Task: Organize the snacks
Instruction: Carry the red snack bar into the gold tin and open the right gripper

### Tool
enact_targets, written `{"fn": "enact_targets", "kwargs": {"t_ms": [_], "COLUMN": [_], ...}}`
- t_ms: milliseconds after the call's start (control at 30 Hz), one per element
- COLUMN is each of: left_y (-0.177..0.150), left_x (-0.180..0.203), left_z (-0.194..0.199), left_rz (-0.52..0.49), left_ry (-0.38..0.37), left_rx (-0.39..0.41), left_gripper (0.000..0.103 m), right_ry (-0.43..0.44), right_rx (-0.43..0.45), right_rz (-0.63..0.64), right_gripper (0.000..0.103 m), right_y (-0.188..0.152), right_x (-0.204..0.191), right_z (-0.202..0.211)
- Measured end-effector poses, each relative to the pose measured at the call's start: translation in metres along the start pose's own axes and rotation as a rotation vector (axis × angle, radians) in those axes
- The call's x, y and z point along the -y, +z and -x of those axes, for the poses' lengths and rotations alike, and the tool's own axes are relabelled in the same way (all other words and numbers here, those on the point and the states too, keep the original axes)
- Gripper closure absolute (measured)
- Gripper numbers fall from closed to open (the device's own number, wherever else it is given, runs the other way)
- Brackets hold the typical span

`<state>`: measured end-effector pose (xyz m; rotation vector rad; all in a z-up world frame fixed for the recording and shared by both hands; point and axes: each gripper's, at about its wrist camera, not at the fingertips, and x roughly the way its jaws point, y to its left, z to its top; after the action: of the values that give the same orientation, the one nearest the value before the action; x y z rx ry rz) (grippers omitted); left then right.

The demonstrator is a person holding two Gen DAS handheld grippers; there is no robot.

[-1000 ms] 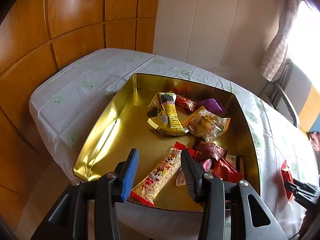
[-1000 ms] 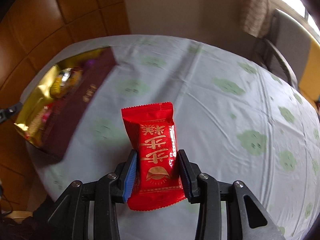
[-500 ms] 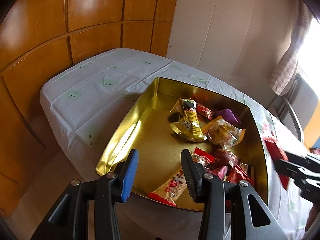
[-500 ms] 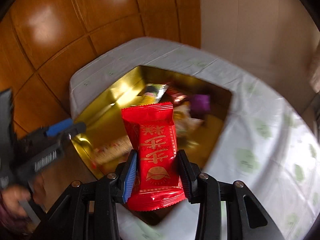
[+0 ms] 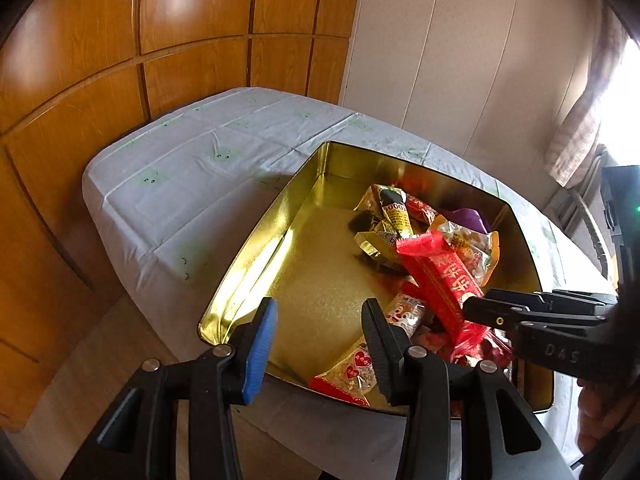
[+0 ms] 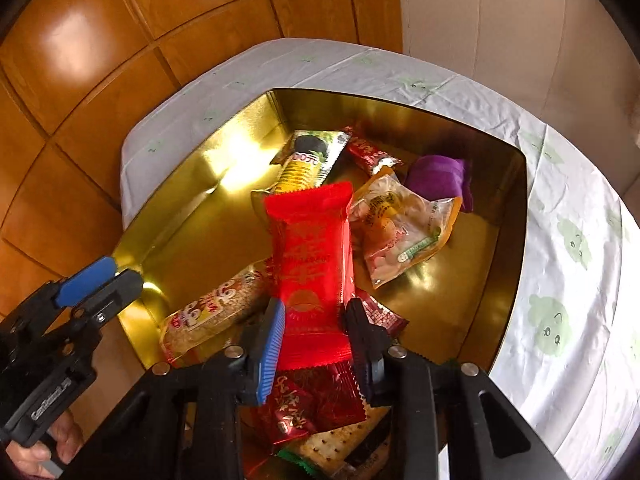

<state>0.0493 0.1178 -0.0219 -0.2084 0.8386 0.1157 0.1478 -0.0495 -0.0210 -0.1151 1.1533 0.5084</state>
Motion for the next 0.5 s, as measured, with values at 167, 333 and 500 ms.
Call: {"fn": "enact_targets", "kwargs": {"t_ms": [167,333,500], "left_y": [-0.001,-0.003,-0.004], "left_x": [0.007,0.014,0.020], "left_z": [0.001,0.004,0.007], "left_rz": [-0.018,-0.039,-0.058], "left_ry": [-0.009,-0.014,-0.022], "left_rx": [-0.003,-0.001,0.004], "left_gripper": [0.058,0.056,0.055], "right_ry": [-0.064,-0.103,-0.098], "right_rx": [0.004,0.007,-0.005], "right_rz": [0.012,0.015,0.052], "right_gripper": [0.071,0.071,0.071], "right_y": [-0.001,-0.006,-0.016], "right_x": [0.002,0.002,-0.003], "right_z": [0.001,0.007,0.006]}}
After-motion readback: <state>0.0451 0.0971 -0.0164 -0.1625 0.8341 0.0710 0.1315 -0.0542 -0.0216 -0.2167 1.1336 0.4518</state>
